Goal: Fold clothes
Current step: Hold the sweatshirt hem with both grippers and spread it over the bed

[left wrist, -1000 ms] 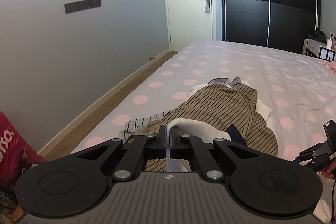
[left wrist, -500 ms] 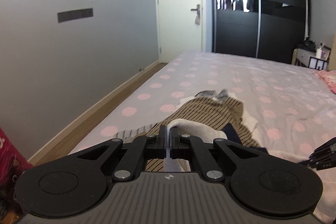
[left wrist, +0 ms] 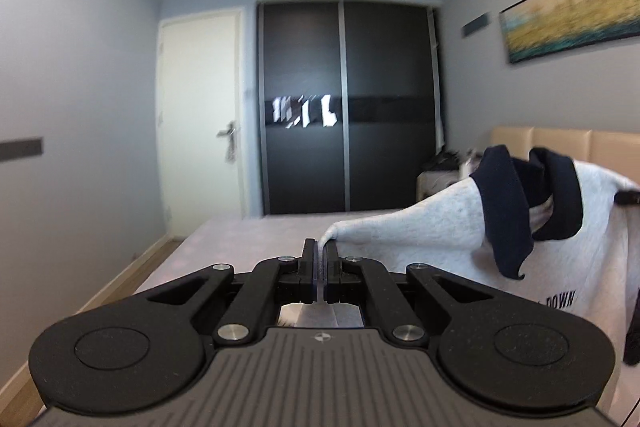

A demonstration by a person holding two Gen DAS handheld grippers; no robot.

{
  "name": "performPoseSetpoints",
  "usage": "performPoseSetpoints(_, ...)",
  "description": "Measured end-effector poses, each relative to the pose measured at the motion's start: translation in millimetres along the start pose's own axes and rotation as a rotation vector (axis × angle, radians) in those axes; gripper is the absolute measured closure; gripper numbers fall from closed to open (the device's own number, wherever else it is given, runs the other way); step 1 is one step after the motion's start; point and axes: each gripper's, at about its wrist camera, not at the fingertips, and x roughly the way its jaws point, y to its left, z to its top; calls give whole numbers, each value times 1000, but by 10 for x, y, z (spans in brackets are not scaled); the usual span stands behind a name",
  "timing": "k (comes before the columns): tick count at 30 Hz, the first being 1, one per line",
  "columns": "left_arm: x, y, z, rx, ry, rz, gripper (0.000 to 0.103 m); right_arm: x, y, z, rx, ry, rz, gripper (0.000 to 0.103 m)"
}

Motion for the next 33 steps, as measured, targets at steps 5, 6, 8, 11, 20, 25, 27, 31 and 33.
performPoseSetpoints(5, -161, -276, 414, 23, -148, -76, 102, -760, -98, 477, -75, -118, -146, 98)
performPoseSetpoints(6, -198, -317, 489, 25, -174, -87, 102, -865, -92, 545, -91, -131, -165, 98)
performPoseSetpoints(8, -277, -366, 579, 29, -214, -93, 102, -1051, -69, 674, -125, -155, -201, 98)
performPoseSetpoints(11, -396, -440, 695, 39, -271, -99, 102, -1282, -46, 845, -158, -200, -237, 98)
performPoseSetpoints(20, -252, -655, 916, 43, -304, -91, 102, -1296, -212, 1090, -168, -221, -305, 98)
performPoseSetpoints(25, 395, -827, 838, 43, -172, -84, 102, -698, -454, 963, -132, -113, -319, 98)
performPoseSetpoints(27, 729, -923, 776, 47, -136, -68, 102, -366, -576, 857, -106, -61, -326, 98)
performPoseSetpoints(31, 1315, -1034, 733, 13, -86, -26, 102, 256, -773, 705, -82, 1, -372, 98)
performPoseSetpoints(33, 1525, -1020, 766, -17, -91, 7, 102, 474, -838, 725, -78, -11, -404, 98)
